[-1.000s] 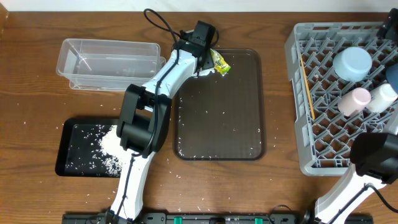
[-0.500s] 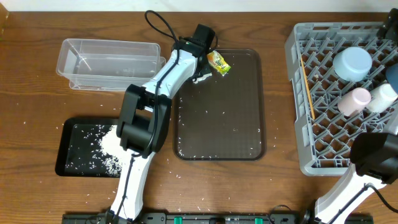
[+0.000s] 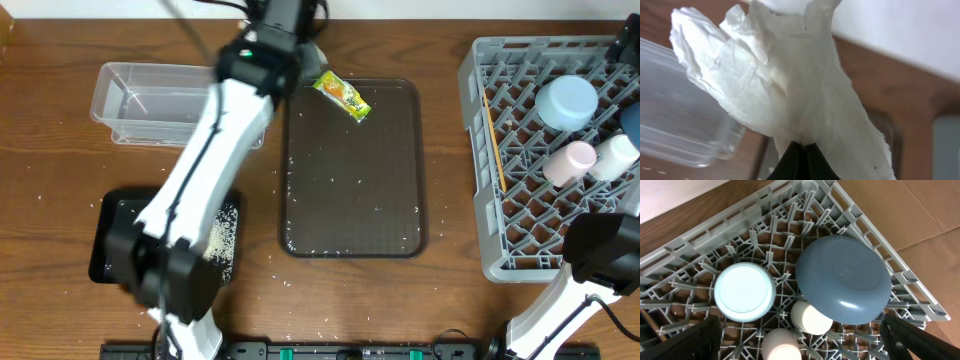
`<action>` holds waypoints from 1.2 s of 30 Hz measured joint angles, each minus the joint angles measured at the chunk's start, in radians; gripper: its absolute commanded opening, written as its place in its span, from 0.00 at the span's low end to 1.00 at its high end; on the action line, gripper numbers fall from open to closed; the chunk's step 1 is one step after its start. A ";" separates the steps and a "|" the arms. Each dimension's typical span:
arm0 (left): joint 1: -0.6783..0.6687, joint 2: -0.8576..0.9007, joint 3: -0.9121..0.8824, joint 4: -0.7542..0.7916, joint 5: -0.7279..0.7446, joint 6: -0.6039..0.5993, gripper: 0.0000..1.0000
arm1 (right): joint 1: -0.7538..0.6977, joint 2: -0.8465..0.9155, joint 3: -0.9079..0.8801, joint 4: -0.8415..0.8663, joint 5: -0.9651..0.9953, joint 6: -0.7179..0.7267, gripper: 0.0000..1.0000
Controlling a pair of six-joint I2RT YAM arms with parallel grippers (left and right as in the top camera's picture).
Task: Sort waste into correct bins and load items into the dishwasher rack
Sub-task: 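Carry the napkin to the clear plastic bin and release, then reach the left gripper to the snack packet and grasp it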
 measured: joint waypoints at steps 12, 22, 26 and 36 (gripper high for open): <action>0.263 0.027 -0.048 -0.051 -0.047 -0.134 0.59 | 0.000 0.000 0.000 0.000 0.000 0.000 0.99; 0.328 0.048 -0.061 -0.044 0.014 -0.116 0.77 | 0.000 0.000 0.000 0.000 0.000 0.000 0.99; 0.307 0.048 -0.061 -0.003 0.193 -0.043 0.76 | 0.000 0.000 0.000 0.000 0.000 0.000 0.99; -0.003 0.060 -0.061 0.241 0.289 0.114 0.81 | 0.000 0.000 0.000 0.000 0.000 0.000 0.99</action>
